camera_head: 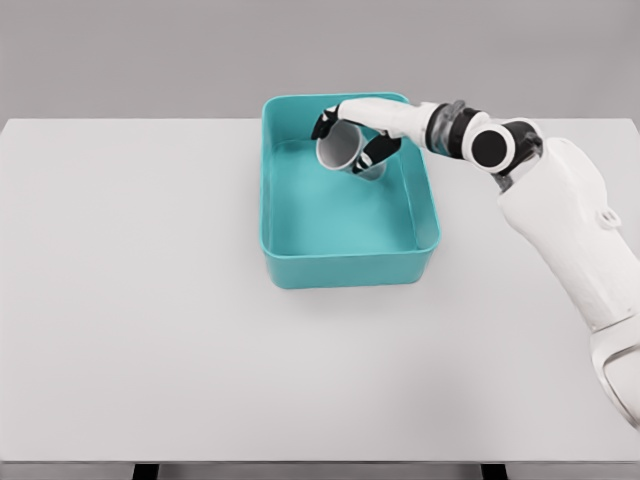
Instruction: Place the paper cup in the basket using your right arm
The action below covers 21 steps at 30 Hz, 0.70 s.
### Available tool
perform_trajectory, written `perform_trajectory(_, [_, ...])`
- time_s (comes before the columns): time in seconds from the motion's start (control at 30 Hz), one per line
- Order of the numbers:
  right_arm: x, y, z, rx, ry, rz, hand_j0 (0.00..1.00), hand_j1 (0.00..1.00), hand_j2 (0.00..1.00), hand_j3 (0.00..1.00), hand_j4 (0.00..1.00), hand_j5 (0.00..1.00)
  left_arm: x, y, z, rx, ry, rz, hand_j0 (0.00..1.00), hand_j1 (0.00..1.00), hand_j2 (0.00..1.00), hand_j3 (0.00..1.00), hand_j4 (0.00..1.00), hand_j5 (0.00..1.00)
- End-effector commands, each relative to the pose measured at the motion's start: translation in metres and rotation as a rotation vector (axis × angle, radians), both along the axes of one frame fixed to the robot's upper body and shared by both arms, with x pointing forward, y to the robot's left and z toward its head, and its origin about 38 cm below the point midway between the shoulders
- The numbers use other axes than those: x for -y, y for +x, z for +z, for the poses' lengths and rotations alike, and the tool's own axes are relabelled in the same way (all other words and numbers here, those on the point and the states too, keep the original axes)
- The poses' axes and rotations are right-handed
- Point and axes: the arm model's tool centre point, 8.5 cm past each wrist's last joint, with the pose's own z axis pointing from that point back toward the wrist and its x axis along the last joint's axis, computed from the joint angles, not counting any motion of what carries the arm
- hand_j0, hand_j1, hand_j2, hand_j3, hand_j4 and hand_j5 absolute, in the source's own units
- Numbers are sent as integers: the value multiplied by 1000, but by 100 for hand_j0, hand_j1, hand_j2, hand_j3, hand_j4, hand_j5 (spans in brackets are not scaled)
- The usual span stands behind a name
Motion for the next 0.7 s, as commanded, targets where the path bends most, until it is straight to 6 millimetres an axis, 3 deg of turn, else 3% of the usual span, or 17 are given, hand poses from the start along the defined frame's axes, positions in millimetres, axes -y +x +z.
perform_trajectory(0.0, [-5, -2, -2, 7, -29, 6, 93, 93, 93, 93, 93, 93, 0, 0, 0, 0, 0, 0, 100, 100, 100, 100, 100, 100])
perform_trajectory(0.03, [-5, -1, -3, 4, -35, -3, 100, 100, 100, 100, 100, 100, 0, 0, 0, 0, 0, 0, 100, 100, 100, 100, 100, 100])
perform_trajectory(0.2, [-8, 0, -5, -6, -54, -34, 100, 100, 100, 100, 100, 100, 0, 0, 0, 0, 0, 0, 100, 100, 100, 100, 100, 100])
perform_trajectory(0.3, [-4, -4, 19, 36, -4, -17, 100, 100, 100, 100, 100, 100, 0, 0, 0, 0, 0, 0, 100, 100, 100, 100, 100, 100])
perform_trajectory(0.37, [52, -2, 54, -47, 342, -58, 100, 100, 100, 100, 100, 100, 0, 0, 0, 0, 0, 0, 100, 100, 100, 100, 100, 100])
perform_trajectory(0.47, [113, -9, 73, -75, 602, -99, 100, 100, 100, 100, 100, 100, 0, 0, 0, 0, 0, 0, 100, 100, 100, 100, 100, 100])
perform_trajectory(0.57, [166, -27, 43, -80, 635, -190, 100, 100, 100, 100, 100, 100, 0, 0, 0, 0, 0, 0, 100, 100, 100, 100, 100, 100])
perform_trajectory(0.67, [234, -55, 20, -52, 631, -307, 100, 100, 100, 100, 100, 100, 0, 0, 0, 0, 0, 0, 100, 100, 100, 100, 100, 100])
